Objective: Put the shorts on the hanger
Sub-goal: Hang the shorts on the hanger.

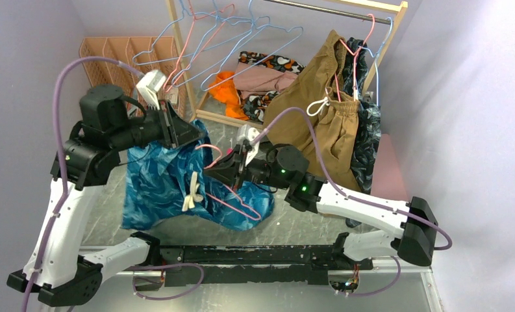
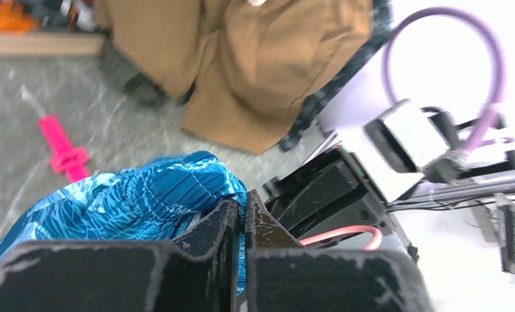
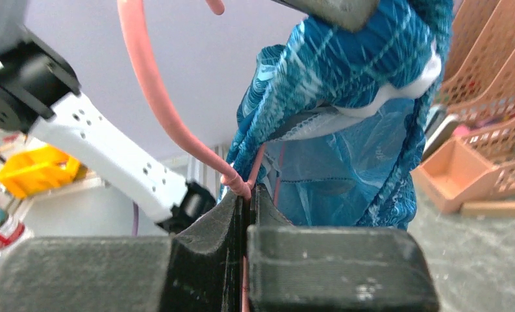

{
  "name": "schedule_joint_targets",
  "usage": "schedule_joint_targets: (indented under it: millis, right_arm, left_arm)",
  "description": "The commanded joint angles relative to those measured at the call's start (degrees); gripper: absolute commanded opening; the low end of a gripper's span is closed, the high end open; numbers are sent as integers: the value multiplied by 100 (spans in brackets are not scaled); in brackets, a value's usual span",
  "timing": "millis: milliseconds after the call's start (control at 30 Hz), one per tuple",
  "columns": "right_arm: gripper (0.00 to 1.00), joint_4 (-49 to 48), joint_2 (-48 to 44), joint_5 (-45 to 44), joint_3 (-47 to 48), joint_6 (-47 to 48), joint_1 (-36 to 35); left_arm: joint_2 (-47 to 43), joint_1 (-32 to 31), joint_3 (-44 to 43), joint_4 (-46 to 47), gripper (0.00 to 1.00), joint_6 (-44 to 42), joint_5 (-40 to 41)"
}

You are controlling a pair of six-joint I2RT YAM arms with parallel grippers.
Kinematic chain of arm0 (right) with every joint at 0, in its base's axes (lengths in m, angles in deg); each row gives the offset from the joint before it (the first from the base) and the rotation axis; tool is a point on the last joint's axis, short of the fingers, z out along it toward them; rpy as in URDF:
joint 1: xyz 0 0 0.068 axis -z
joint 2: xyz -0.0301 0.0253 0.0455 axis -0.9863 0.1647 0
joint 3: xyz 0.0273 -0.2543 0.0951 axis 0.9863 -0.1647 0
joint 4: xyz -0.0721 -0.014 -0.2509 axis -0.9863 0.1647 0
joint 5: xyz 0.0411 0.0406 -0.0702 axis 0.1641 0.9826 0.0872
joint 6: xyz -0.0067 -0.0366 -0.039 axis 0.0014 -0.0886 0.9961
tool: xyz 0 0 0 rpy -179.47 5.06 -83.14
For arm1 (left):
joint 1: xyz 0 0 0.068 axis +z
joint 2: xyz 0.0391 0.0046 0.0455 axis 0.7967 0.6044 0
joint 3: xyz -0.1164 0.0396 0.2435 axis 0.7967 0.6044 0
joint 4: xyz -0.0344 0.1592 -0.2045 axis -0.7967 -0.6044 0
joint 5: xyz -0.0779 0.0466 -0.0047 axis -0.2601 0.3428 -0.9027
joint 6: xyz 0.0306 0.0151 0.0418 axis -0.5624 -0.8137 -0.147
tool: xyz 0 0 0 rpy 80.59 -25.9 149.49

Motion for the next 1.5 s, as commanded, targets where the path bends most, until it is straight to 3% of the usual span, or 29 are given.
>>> schedule_joint_targets:
  millis: [0,133,267,367,633,867,1033,1233,1467]
  right_arm:
    - [0,-1166,-385,-333,65,-198,-2]
    - [0,-772,-327,-751,-197,-139,25]
    - [0,-452,-598,-1029,-765,-192,136]
    - [0,44,-964,-719,-950,-68,199]
    - [0,1801,-1804,-170,-890,333,199]
    - [0,3709,-2568,-889,-376,718,196]
    - [0,4564,-2998,-1285,121,862,191]
    - [0,4817,-2945,-720,706,884,196]
    - [0,4244,-2528,-587,507,782,195]
  left_arm:
    - [97,-35,-860,1232,7,505,-910]
    - [-112,-35,-535,1525,7,612,-1021]
    - [-388,-35,5,1001,7,283,-542]
    - [-505,-35,173,441,7,-56,-161]
    - [-679,-37,540,-235,7,-585,465]
    - [-620,-35,627,-840,7,-1088,1571]
    - [-578,-35,697,-1021,7,-1196,1980]
    - [-455,-37,630,-1088,7,-1244,2182]
    - [-418,-35,489,-1102,7,-1227,2161]
